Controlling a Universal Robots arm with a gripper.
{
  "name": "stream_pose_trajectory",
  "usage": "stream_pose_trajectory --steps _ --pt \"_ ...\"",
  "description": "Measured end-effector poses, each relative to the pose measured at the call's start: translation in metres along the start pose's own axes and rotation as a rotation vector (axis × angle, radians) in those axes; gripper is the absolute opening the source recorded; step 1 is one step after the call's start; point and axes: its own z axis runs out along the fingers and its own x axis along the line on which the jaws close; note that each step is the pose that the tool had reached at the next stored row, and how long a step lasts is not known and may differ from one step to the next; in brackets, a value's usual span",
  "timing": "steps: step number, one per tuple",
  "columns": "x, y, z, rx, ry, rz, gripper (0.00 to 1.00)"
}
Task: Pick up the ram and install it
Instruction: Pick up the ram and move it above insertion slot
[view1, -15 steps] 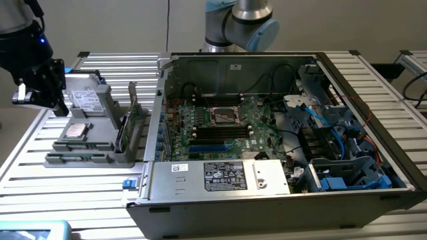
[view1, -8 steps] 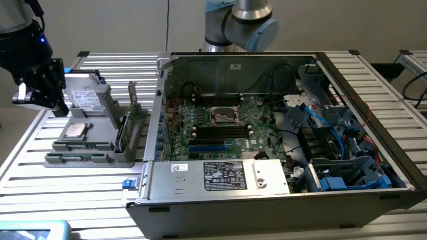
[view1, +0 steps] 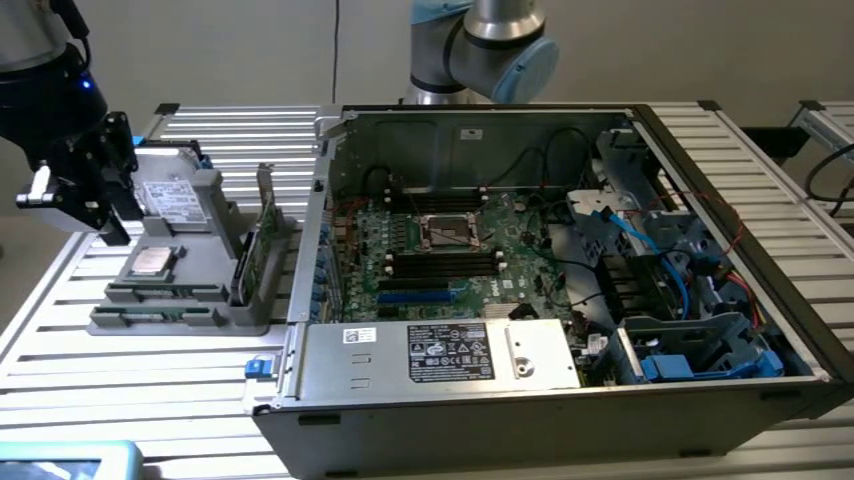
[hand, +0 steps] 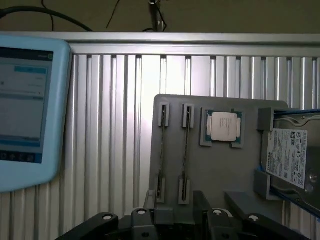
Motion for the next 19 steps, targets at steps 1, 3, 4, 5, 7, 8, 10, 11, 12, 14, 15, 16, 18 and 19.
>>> stream_pose_trajectory --steps 1,3,4,5,7,8,10,11,12,14,15,16,18,19 --pt "0.000 -0.0001 0.0015 -0.0001 0.0001 0.012 0.42" --pt "0.000 -0.0001 0.0048 -0.0005 0.0000 0.035 0.42" --pt "0.000 -0.0001 0.0066 -0.0007 -0.0002 0.044 0.42" --pt "0.001 -0.0002 0.0085 -0.0007 -0.0004 0.049 0.42" --pt "0.003 -0.0003 0.0121 -0.0006 -0.0005 0.055 0.42" --pt "0.004 -0.0003 0.0140 -0.0007 -0.0005 0.057 0.42" --pt "0.007 -0.0004 0.0177 -0.0009 -0.0005 0.061 0.42" --pt "0.008 -0.0005 0.0196 -0.0007 -0.0007 0.062 0.42" --pt "0.009 -0.0006 0.0214 -0.0006 -0.0008 0.063 0.42" --pt "0.009 -0.0005 0.0251 -0.0008 -0.0008 0.066 0.42" --pt "0.009 -0.0006 0.0269 -0.0008 -0.0008 0.067 0.42" --pt "0.009 -0.0006 0.0287 -0.0009 -0.0008 0.068 0.42" --pt "0.009 -0.0007 0.0323 -0.0009 -0.0008 0.070 0.42" --pt "0.009 -0.0008 0.0340 -0.0010 -0.0008 0.071 0.42"
